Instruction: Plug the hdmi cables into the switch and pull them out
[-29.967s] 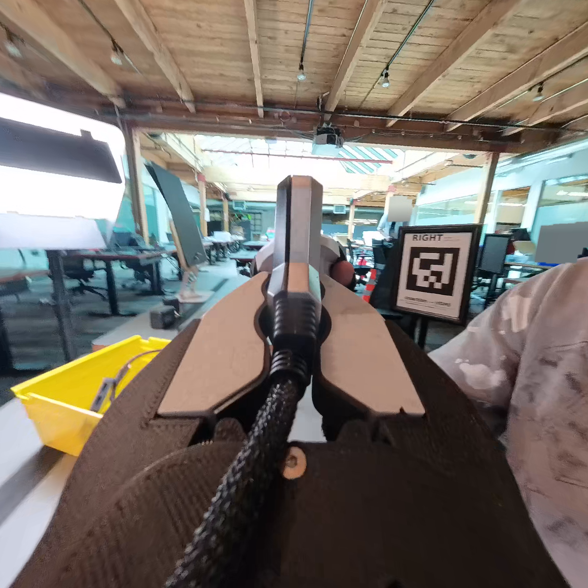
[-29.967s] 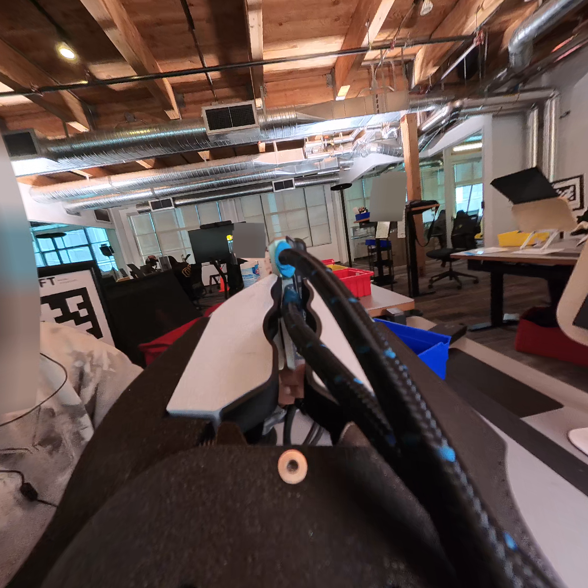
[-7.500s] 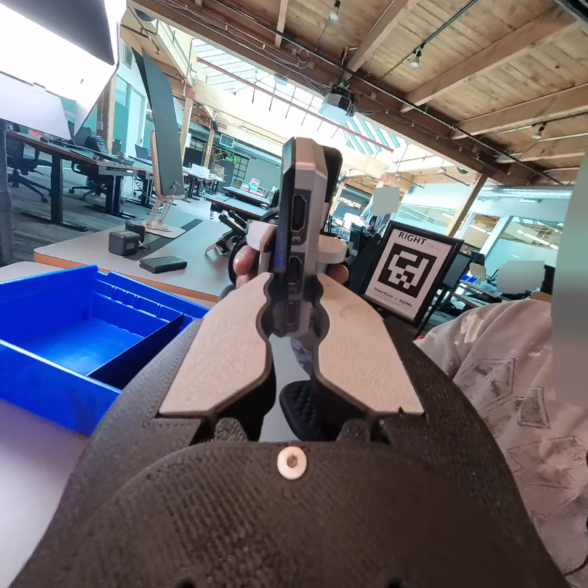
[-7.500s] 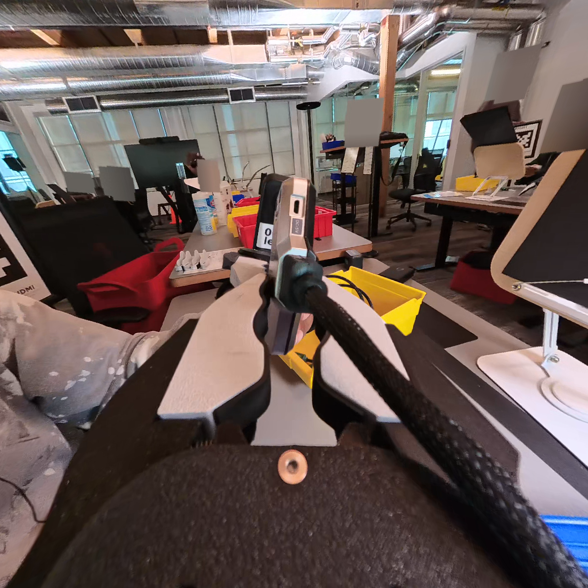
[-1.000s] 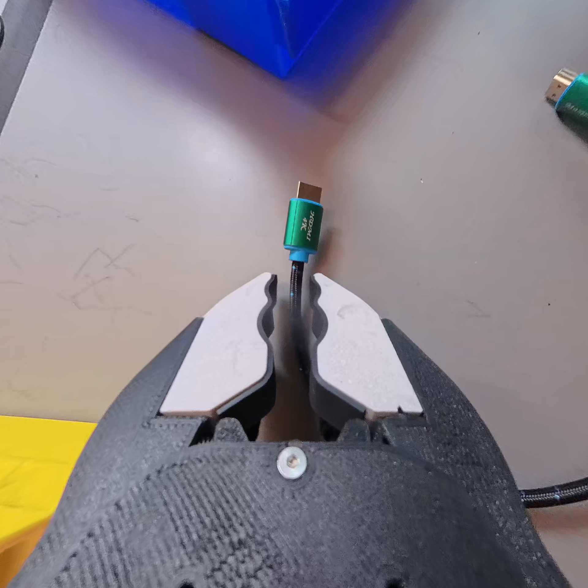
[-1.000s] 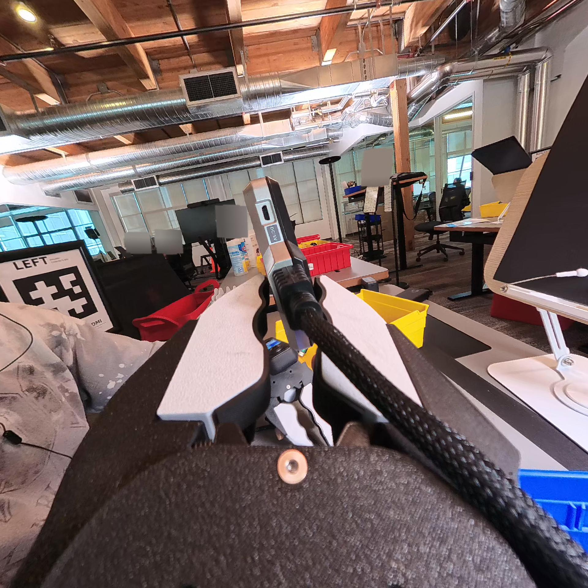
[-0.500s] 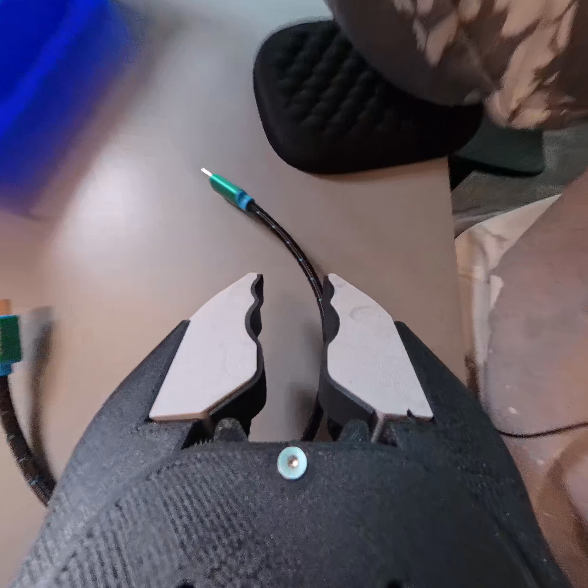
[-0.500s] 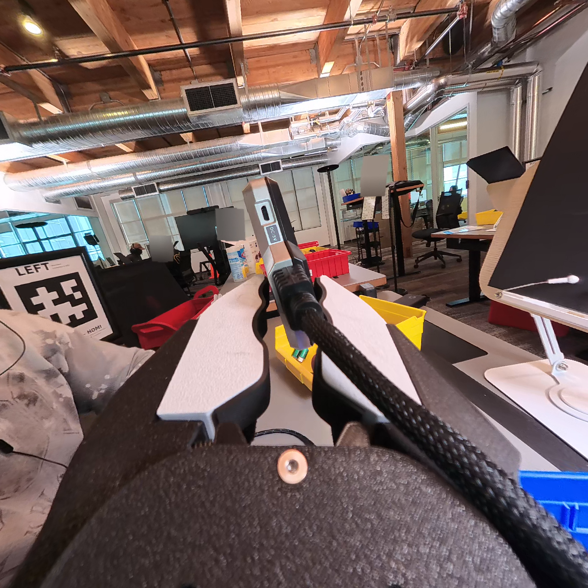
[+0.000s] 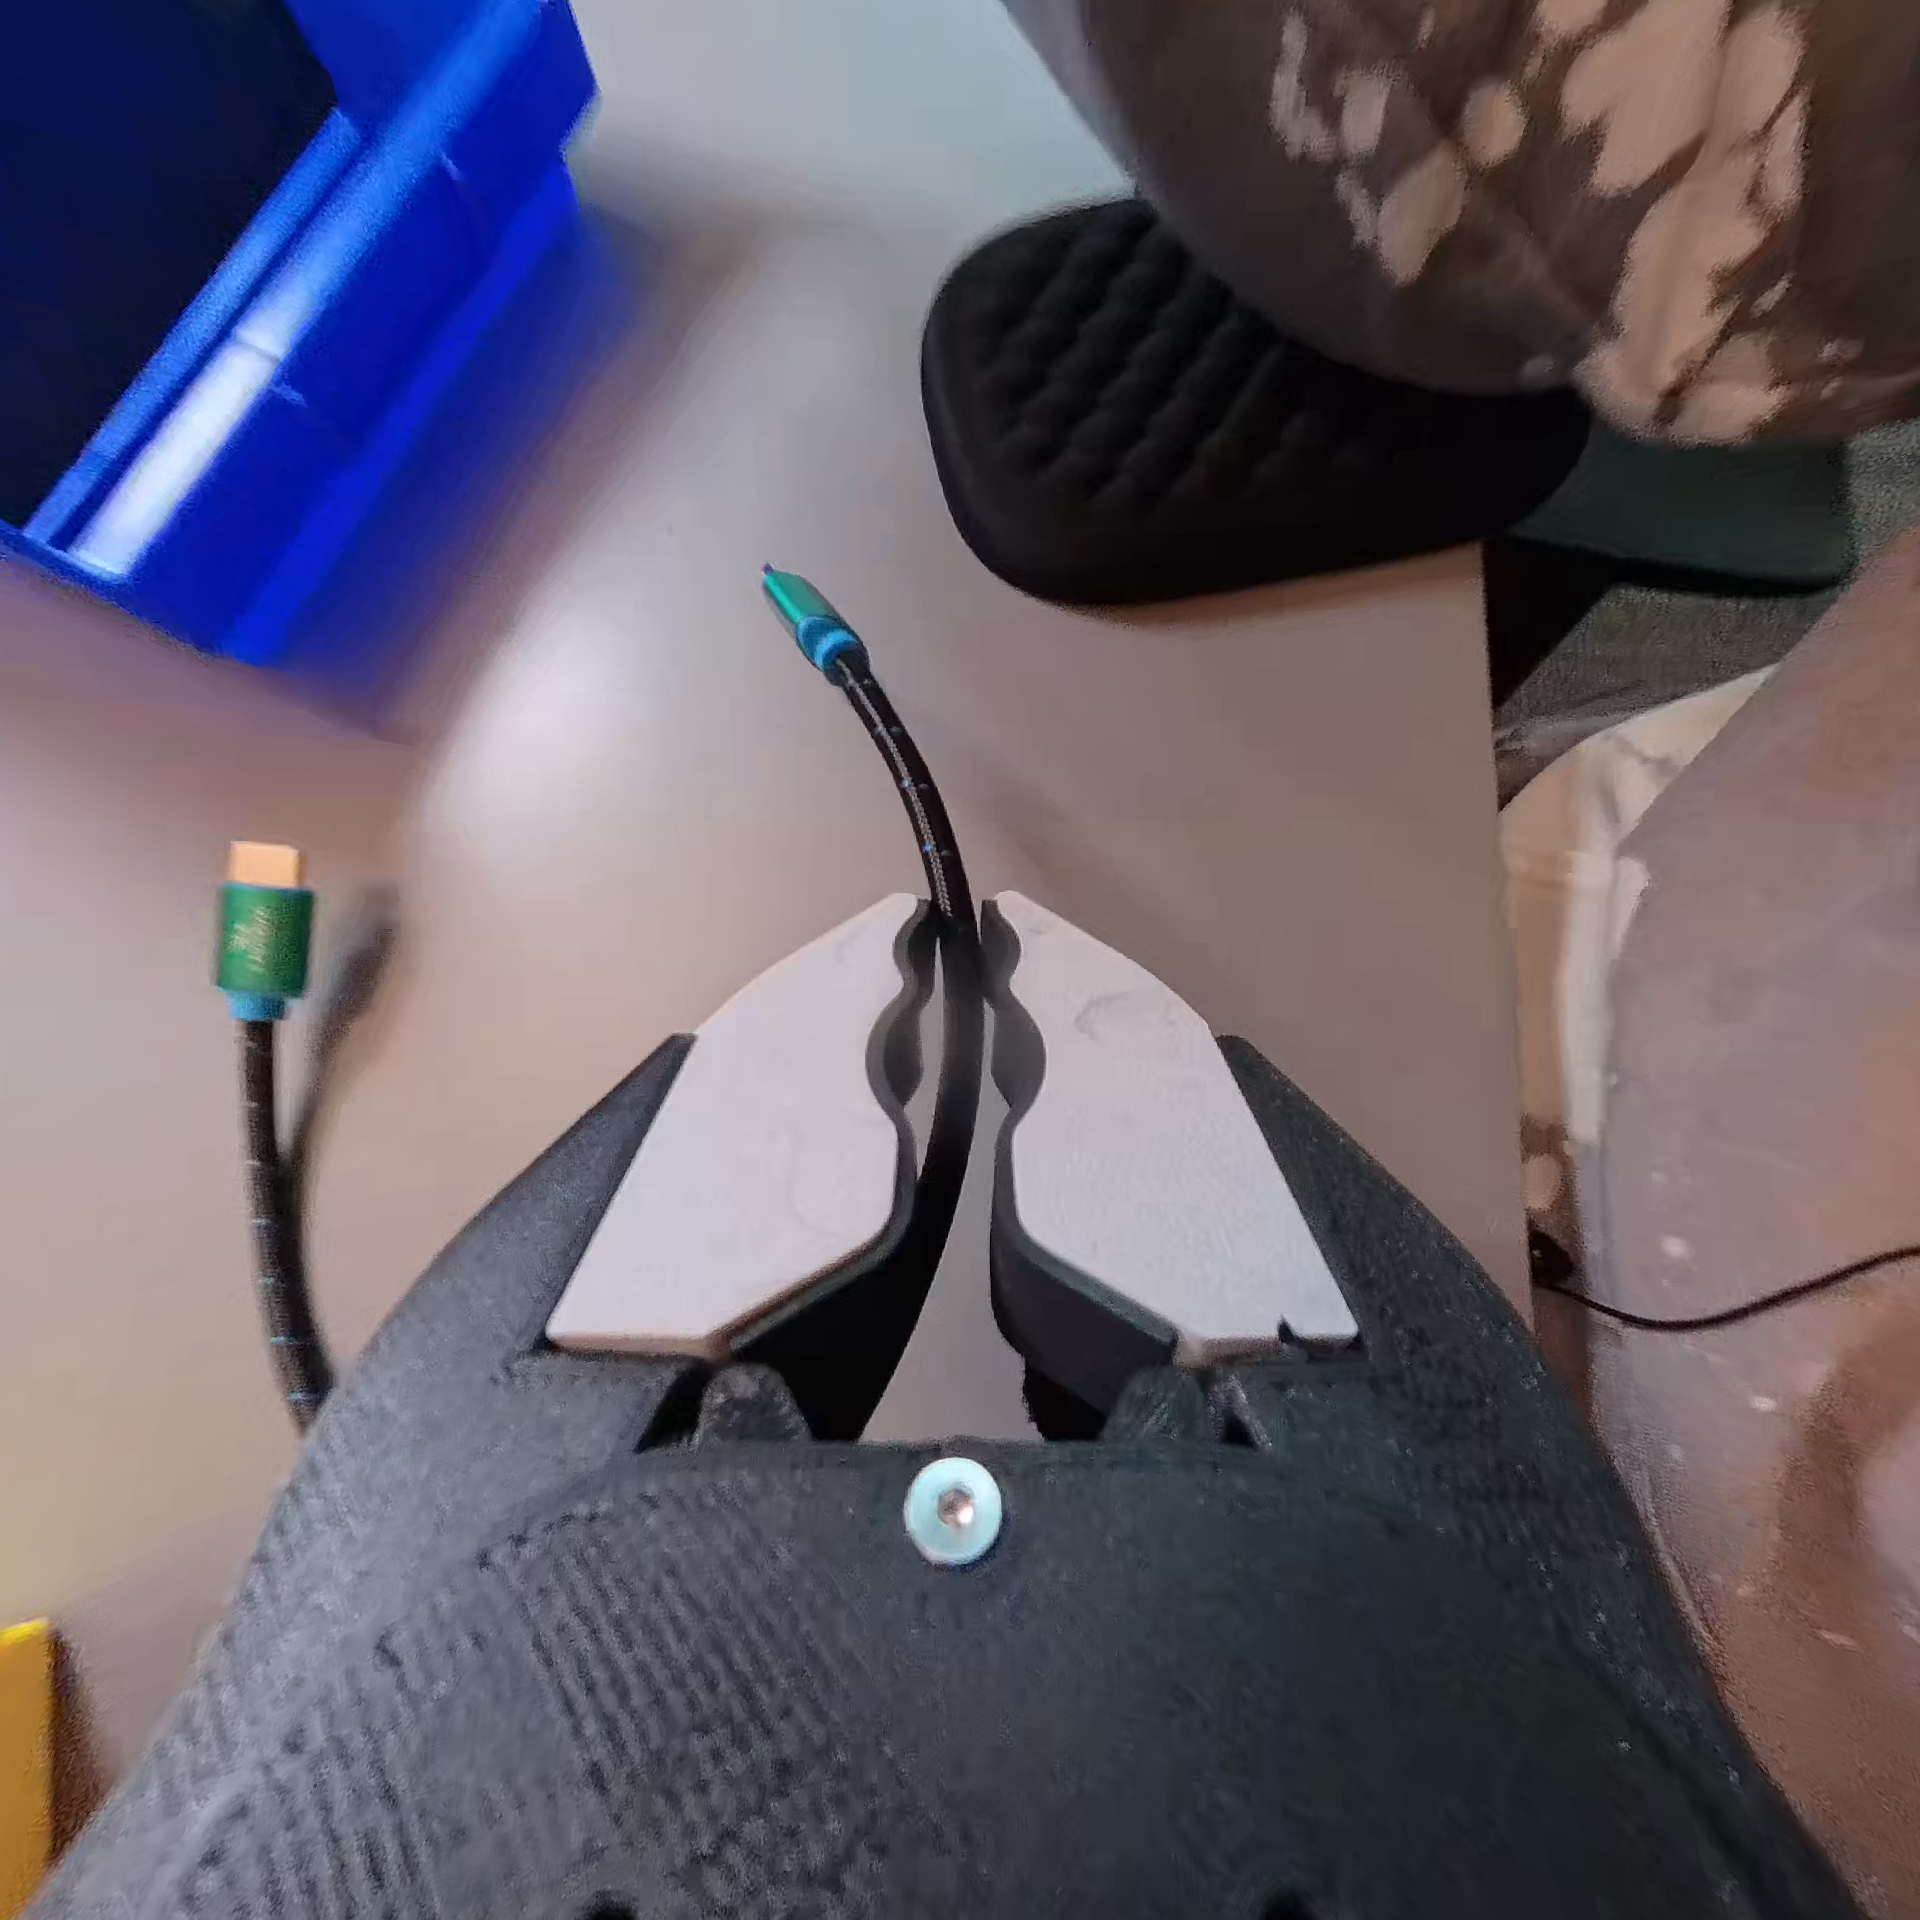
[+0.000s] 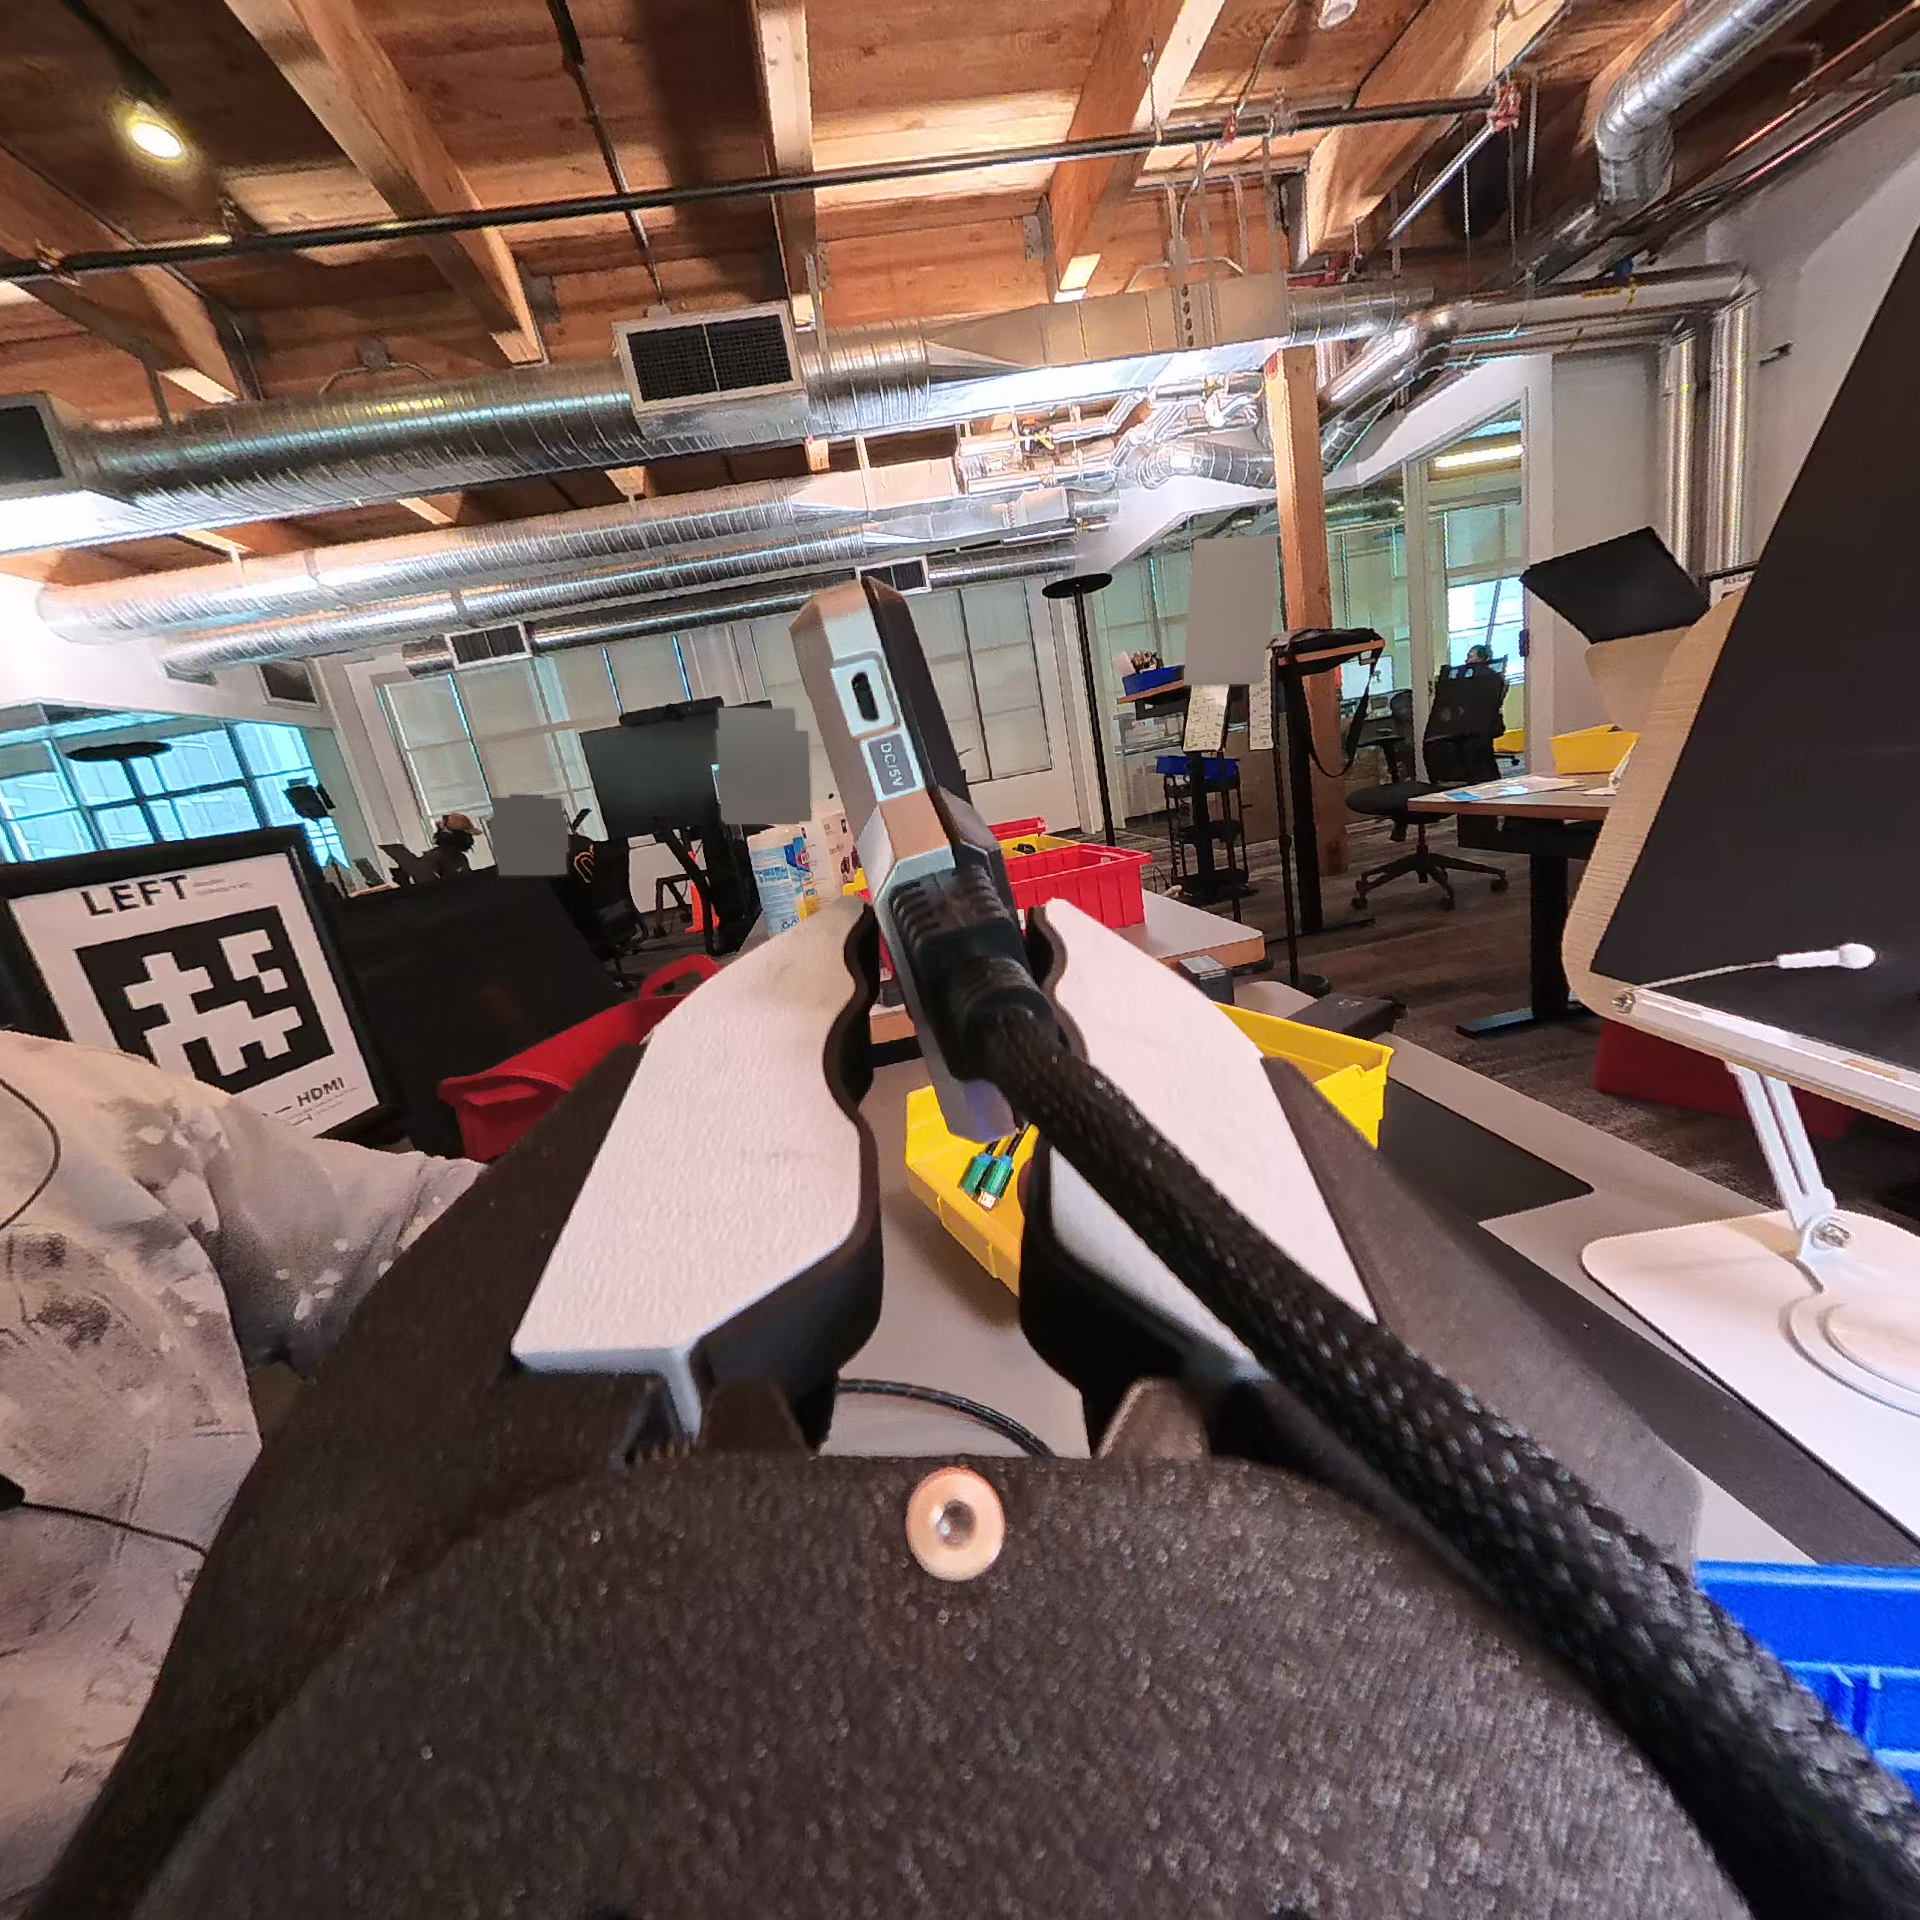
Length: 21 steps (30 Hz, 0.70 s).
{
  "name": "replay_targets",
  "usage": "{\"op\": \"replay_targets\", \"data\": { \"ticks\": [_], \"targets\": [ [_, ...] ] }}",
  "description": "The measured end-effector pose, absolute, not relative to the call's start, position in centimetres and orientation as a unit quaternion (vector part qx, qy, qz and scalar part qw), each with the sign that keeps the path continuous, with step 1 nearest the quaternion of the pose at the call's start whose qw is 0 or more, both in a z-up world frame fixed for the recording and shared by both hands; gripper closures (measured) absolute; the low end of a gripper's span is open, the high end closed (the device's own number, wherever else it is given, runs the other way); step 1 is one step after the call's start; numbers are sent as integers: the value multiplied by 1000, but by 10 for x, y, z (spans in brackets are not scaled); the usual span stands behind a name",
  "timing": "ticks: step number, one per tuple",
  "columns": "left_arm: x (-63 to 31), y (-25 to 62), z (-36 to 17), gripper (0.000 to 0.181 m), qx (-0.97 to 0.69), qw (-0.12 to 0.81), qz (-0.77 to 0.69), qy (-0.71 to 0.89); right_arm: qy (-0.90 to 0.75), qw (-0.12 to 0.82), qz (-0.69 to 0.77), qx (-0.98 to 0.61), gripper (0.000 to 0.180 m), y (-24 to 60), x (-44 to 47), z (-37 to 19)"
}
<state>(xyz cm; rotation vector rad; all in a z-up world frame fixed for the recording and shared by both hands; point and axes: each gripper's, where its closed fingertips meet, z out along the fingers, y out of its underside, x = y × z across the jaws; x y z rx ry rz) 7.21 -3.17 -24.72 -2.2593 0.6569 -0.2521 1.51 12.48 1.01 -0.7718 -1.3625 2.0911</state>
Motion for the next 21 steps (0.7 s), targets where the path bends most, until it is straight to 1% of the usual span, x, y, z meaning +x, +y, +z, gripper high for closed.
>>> {"op": "replay_targets", "data": {
  "ticks": [3,4,6,7,8,10,13,16,18,21],
  "targets": [
    [76,-41,-201,172,-859,423,-147,248,-502,262,774,-285,154,125,16,11],
    [84,-47,-177,173,-839,445,-200,241,-501,261,774,-285,154,125,16,11],
    [95,-62,-124,173,-776,478,-360,198,-500,260,775,-284,154,124,17,11],
    [88,-65,-107,173,-753,481,-419,161,-500,259,776,-284,154,124,16,12],
    [75,-64,-102,173,-741,481,-452,126,-500,258,776,-285,154,123,16,11],
    [45,-54,-122,174,-748,456,-480,50,-503,256,775,-286,154,121,15,11],
    [14,-42,-182,173,-782,409,-469,-26,-507,257,771,-287,154,119,14,10],
    [-11,-38,-236,174,-830,373,-411,-51,-505,256,772,-289,153,121,13,9],
    [-32,-36,-266,174,-873,349,-336,-53,-503,255,773,-291,153,122,12,8],
    [-55,-36,-295,172,-919,318,-230,-31,-502,251,773,-296,153,125,9,4]
  ]
}}
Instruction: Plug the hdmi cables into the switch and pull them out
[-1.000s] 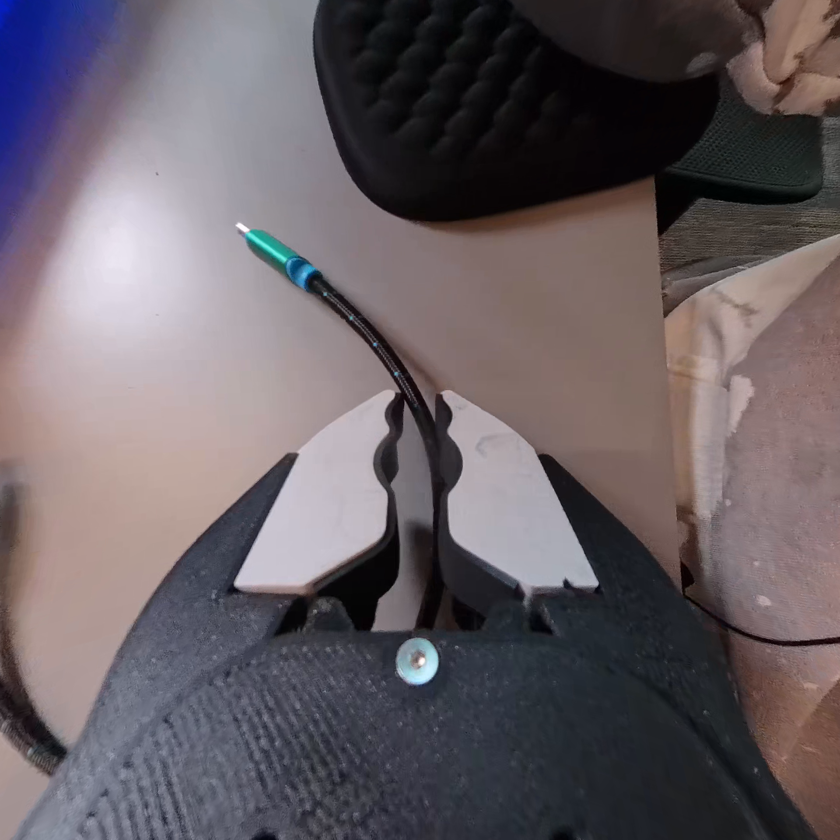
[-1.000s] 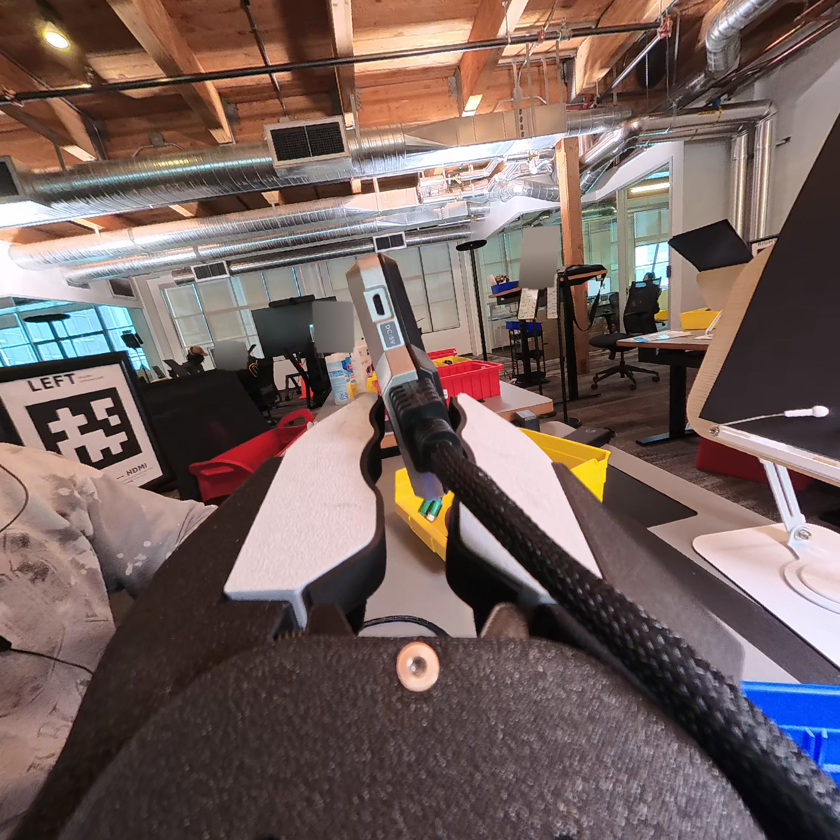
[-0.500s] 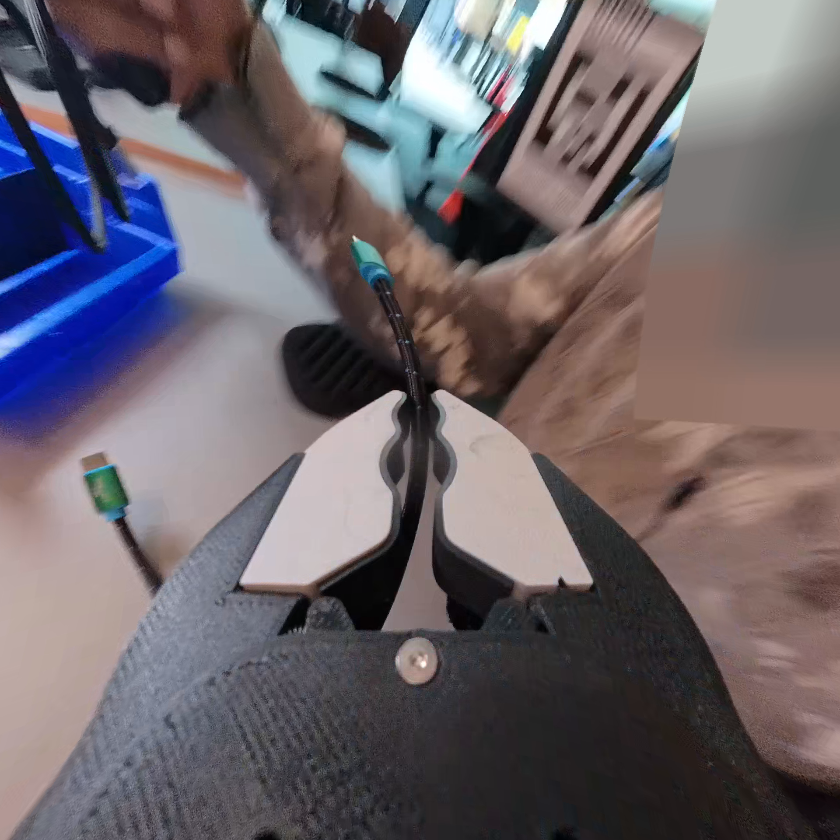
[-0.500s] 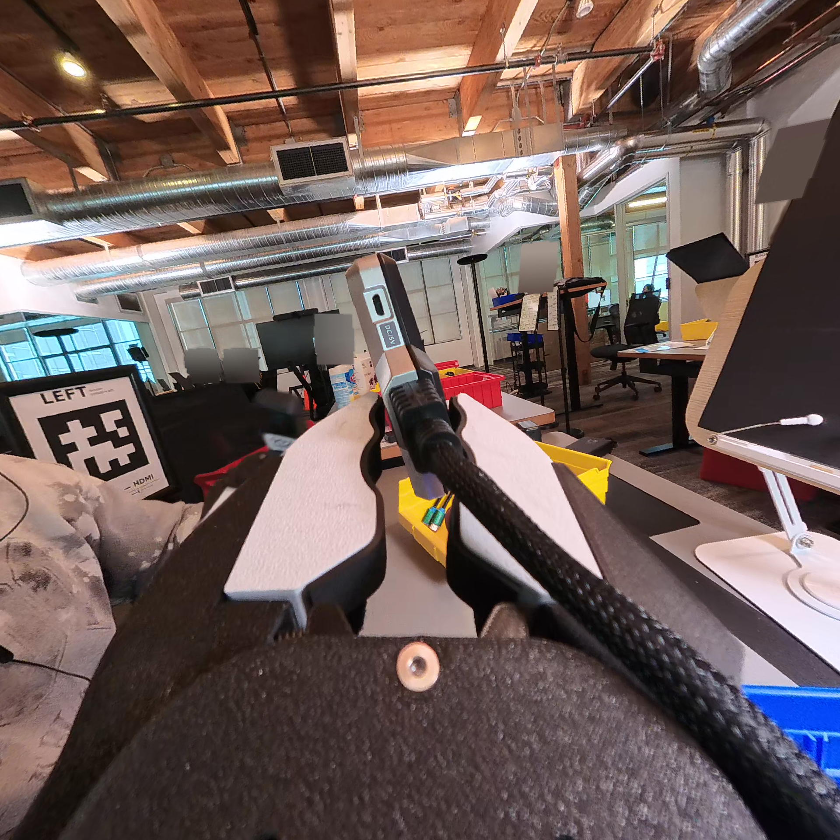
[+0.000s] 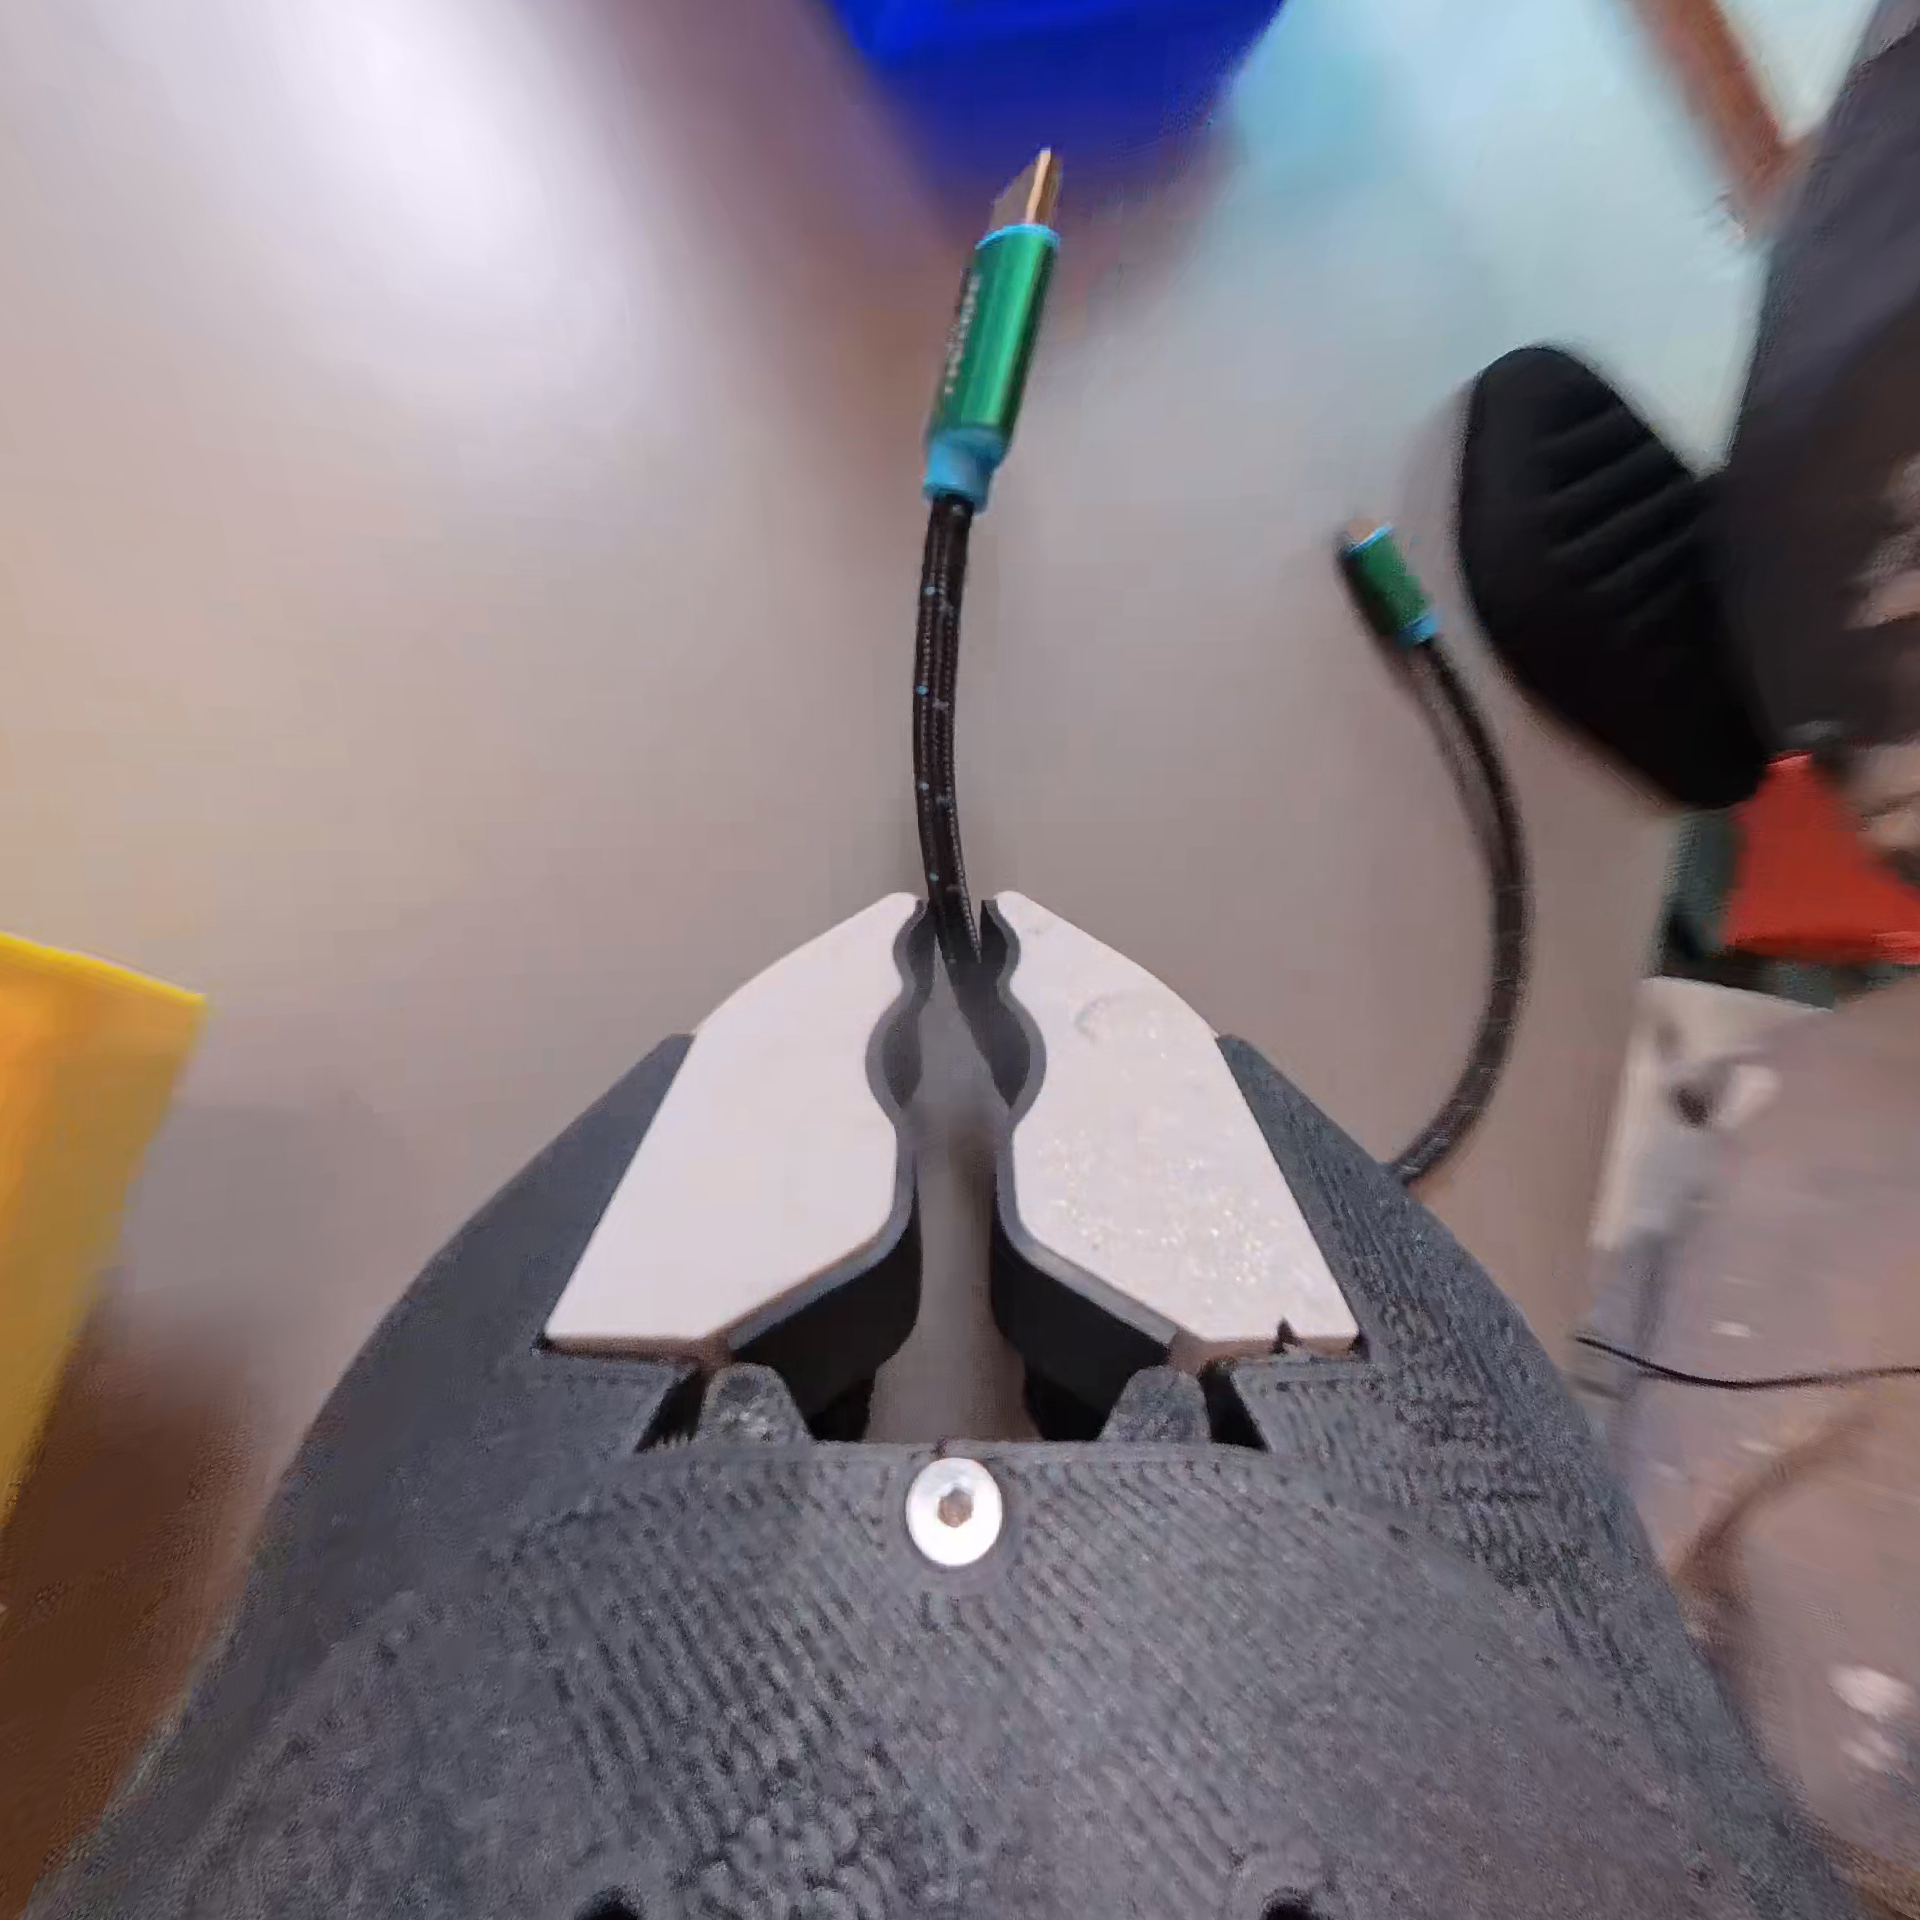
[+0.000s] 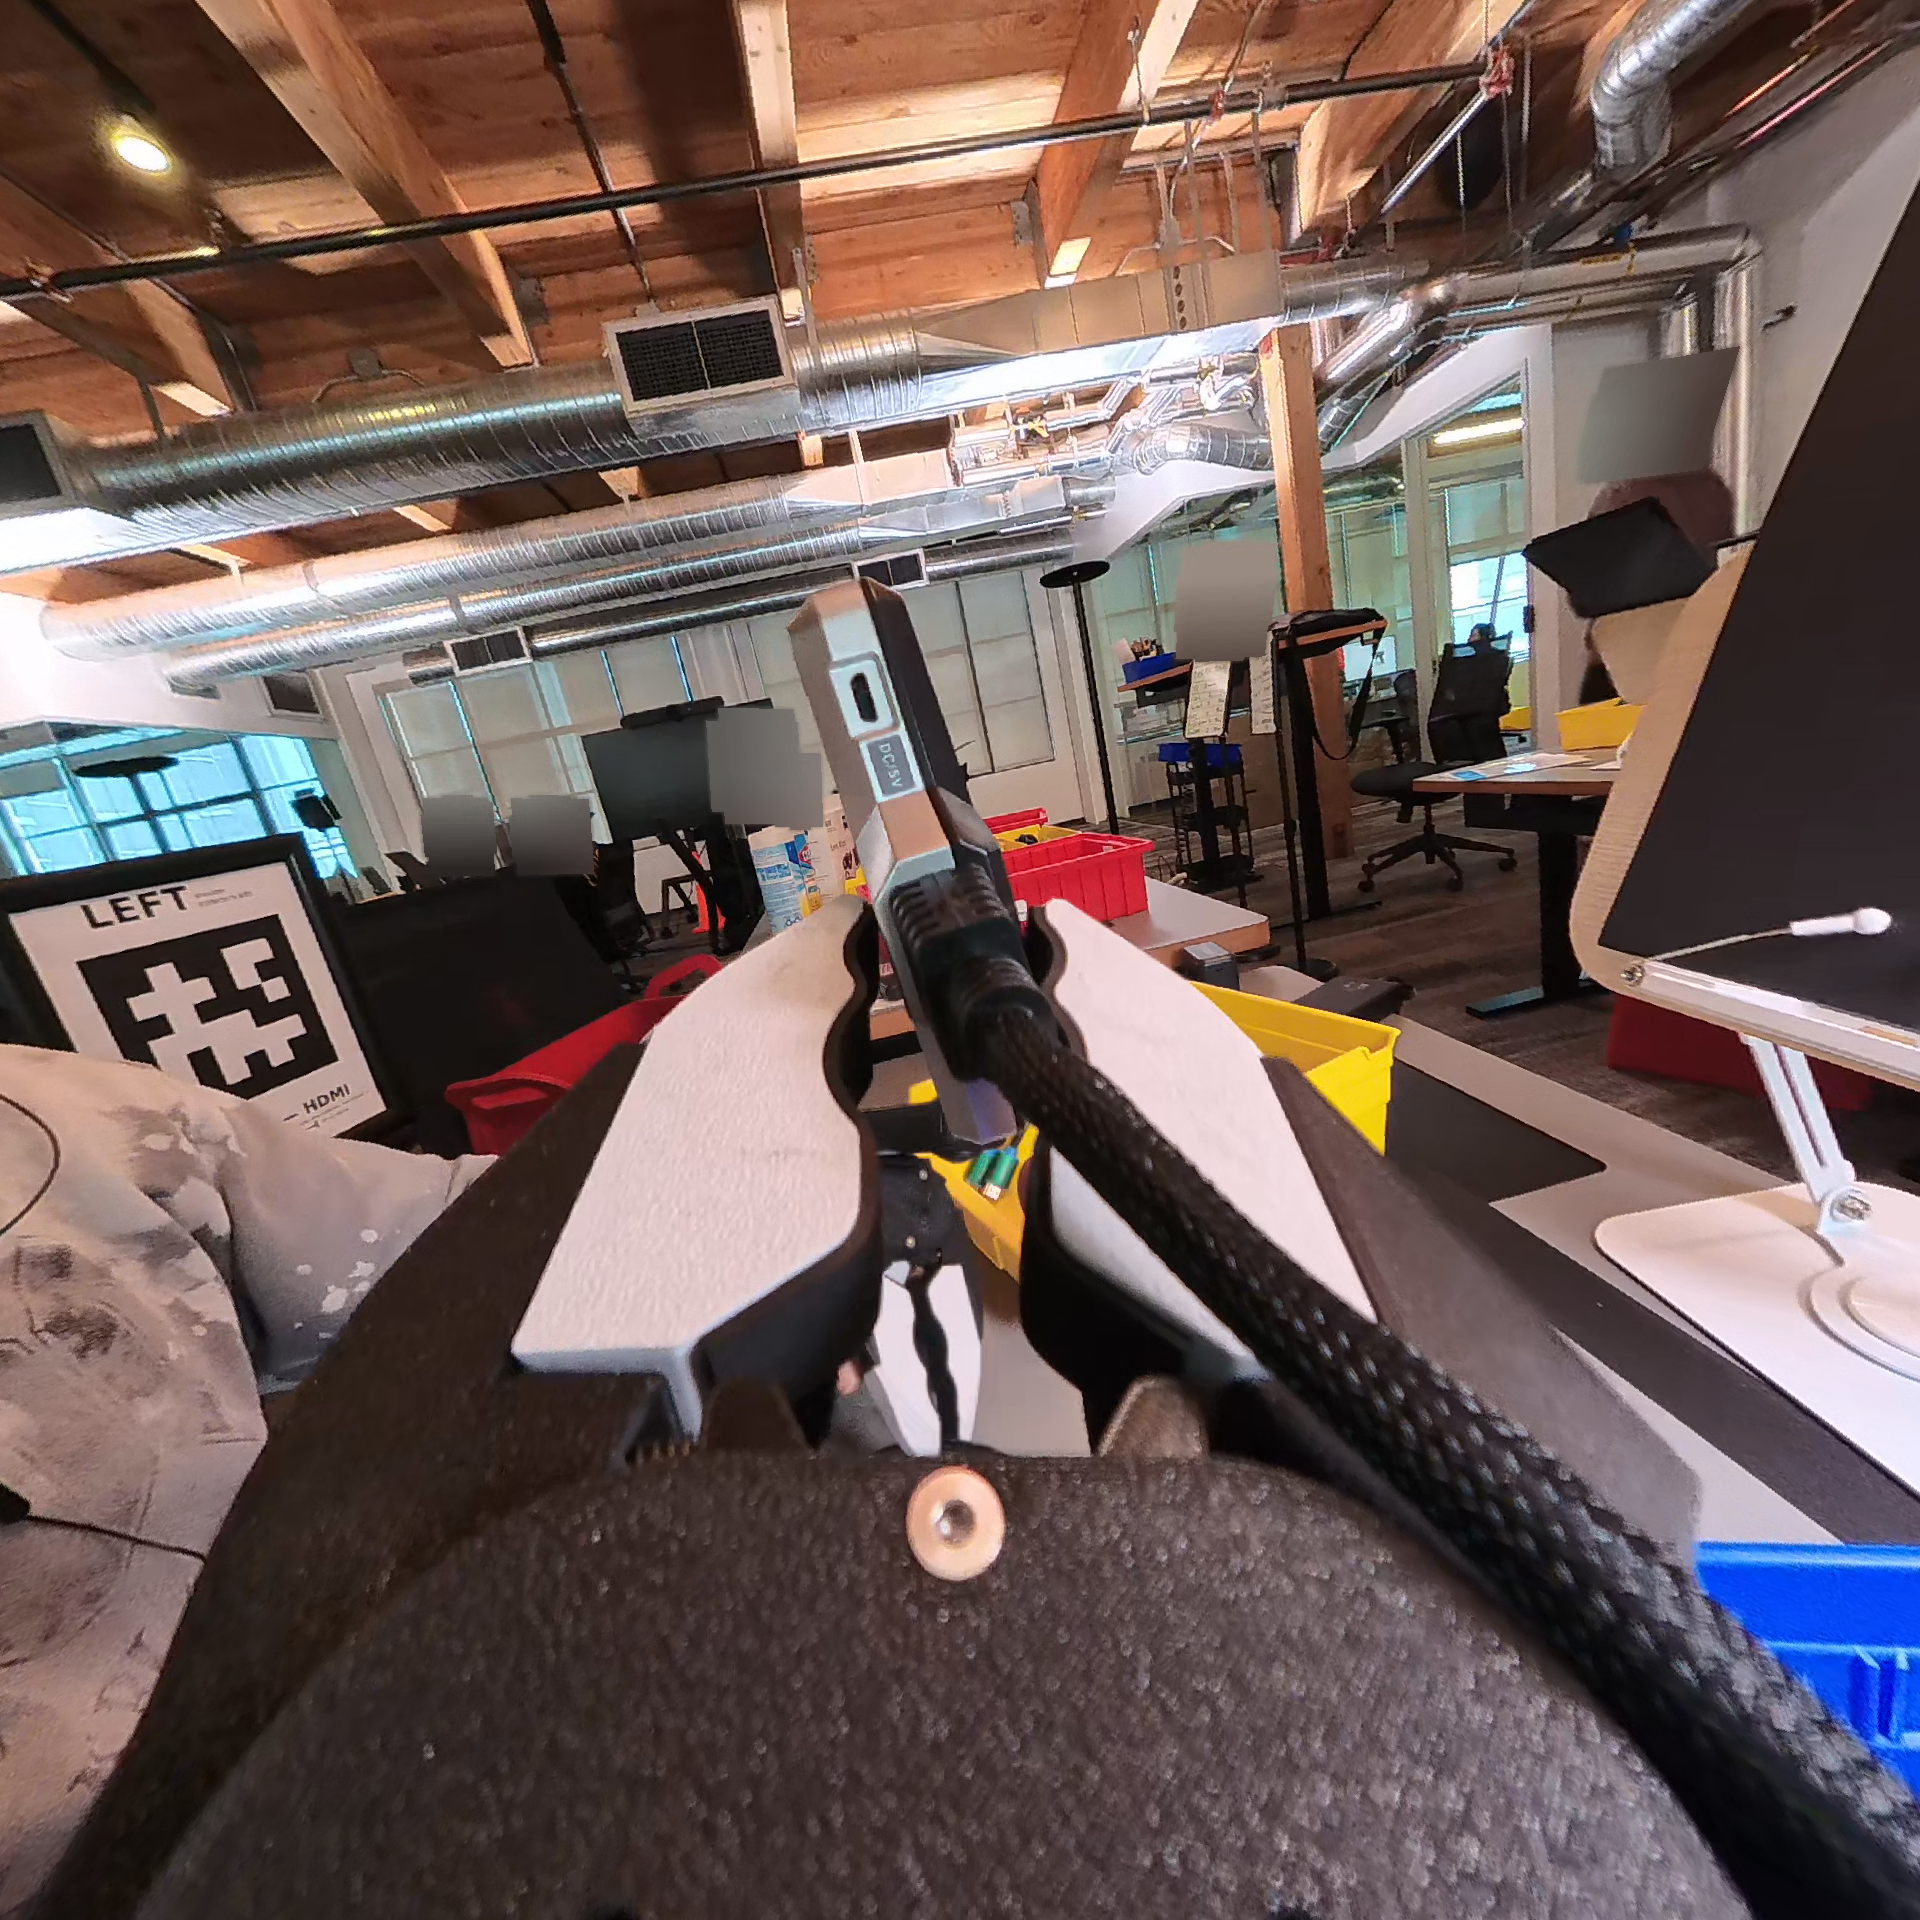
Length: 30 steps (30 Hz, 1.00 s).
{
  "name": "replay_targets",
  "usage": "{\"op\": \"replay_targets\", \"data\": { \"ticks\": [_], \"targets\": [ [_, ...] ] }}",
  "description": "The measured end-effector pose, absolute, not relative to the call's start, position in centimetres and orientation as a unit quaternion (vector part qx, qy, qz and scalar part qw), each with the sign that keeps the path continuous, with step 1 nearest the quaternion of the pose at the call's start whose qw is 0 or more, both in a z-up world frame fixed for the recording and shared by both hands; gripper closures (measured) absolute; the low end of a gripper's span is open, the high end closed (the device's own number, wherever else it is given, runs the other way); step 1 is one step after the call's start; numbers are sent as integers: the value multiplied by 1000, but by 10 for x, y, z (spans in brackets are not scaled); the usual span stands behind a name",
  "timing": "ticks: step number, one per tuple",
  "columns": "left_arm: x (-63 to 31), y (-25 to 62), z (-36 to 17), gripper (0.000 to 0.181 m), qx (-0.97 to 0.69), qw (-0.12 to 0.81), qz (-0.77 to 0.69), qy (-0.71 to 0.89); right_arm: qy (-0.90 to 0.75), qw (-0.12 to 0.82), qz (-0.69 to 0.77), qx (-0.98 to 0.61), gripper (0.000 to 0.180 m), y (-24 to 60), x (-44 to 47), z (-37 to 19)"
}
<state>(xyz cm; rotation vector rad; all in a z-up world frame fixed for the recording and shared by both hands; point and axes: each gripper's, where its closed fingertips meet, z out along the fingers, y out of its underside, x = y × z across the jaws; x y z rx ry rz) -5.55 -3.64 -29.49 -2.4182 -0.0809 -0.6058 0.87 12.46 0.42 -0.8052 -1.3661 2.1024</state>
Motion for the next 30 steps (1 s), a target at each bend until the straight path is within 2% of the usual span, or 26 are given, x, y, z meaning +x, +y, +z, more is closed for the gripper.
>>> {"op": "replay_targets", "data": {
  "ticks": [3,5,9,12,14,17,18,20,26,30],
  "targets": [
    [-71,-32,-305,170,-941,310,-133,4,-502,249,772,-300,153,126,6,1],
    [-76,-23,-304,163,-941,325,-93,21,-501,248,772,-301,153,127,5,0],
    [-77,6,-291,151,-922,377,-63,61,-502,246,772,-302,153,126,3,-1],
    [-78,25,-295,146,-923,371,-52,83,-506,245,769,-304,153,125,2,-3],
    [-80,35,-302,147,-927,359,-46,95,-507,245,769,-304,153,125,1,-3],
    [-80,45,-309,169,-926,354,-38,130,-506,244,770,-303,153,127,2,-4],
    [-80,46,-306,169,-925,356,-40,127,-506,243,770,-302,153,128,3,-4],
    [-72,48,-289,170,-917,372,-81,121,-508,238,771,-301,153,130,3,-7],
    [-38,38,-186,169,-870,401,-247,145,-555,183,756,-295,154,116,-1,-30],
    [-25,30,-144,170,-859,403,-257,182,-609,162,719,-293,154,96,-6,-51]
  ]
}}
